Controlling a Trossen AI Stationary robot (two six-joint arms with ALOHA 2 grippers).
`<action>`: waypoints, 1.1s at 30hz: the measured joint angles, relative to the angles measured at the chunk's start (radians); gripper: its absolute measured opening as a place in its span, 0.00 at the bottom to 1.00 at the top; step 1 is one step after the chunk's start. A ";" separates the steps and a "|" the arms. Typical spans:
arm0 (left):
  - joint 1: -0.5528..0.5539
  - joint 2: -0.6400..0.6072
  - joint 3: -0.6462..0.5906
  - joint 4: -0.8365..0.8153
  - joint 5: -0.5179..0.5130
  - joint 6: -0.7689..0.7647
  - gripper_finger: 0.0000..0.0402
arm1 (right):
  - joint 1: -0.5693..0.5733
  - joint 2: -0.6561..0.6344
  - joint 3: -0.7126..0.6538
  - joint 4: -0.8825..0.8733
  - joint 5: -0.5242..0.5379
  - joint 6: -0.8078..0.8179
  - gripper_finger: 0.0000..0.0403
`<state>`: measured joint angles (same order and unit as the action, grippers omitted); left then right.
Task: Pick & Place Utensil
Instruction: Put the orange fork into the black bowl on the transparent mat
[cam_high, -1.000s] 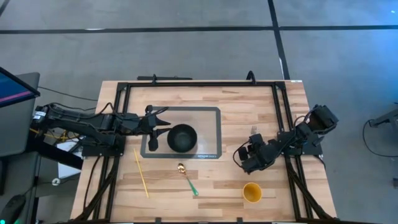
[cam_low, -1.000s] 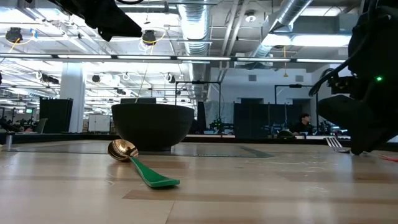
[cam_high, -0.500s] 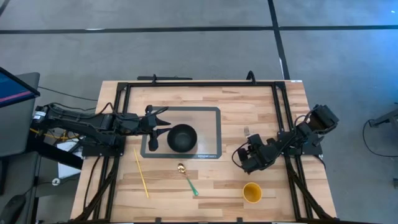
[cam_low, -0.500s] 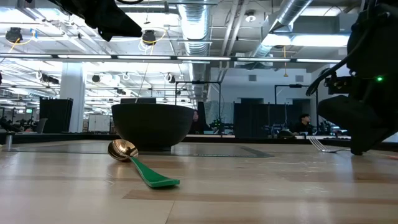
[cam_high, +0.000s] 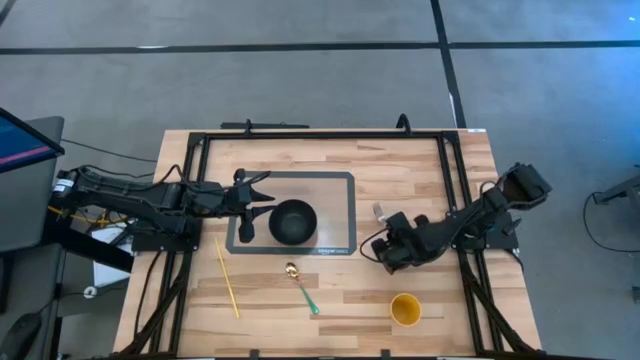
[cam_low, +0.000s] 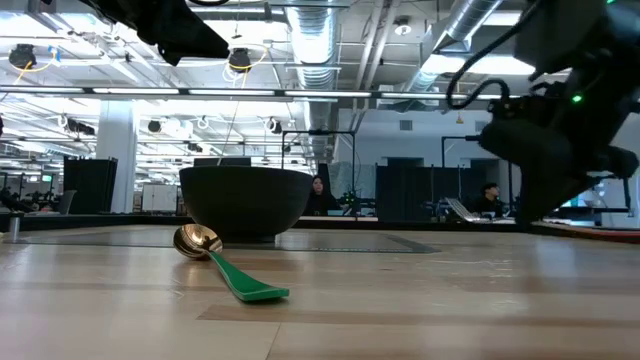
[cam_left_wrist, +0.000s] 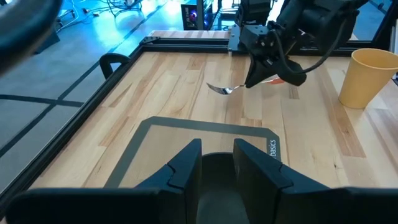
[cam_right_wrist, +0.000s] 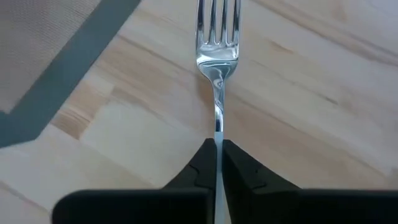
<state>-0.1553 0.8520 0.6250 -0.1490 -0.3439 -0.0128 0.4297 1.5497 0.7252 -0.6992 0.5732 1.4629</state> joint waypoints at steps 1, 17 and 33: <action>0.000 0.000 0.000 0.000 0.000 0.000 0.24 | -0.008 0.002 -0.001 0.012 0.000 -0.021 0.01; 0.000 0.002 -0.001 0.004 0.002 -0.013 0.24 | -0.169 -0.051 0.001 0.445 -0.121 -0.558 0.01; 0.000 0.134 -0.087 0.126 0.038 0.012 0.16 | -0.265 -0.057 0.064 0.738 -0.474 -0.941 0.00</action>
<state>-0.1551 0.9859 0.5384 -0.0232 -0.3058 -0.0010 0.1646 1.4930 0.7896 0.0385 0.0995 0.5223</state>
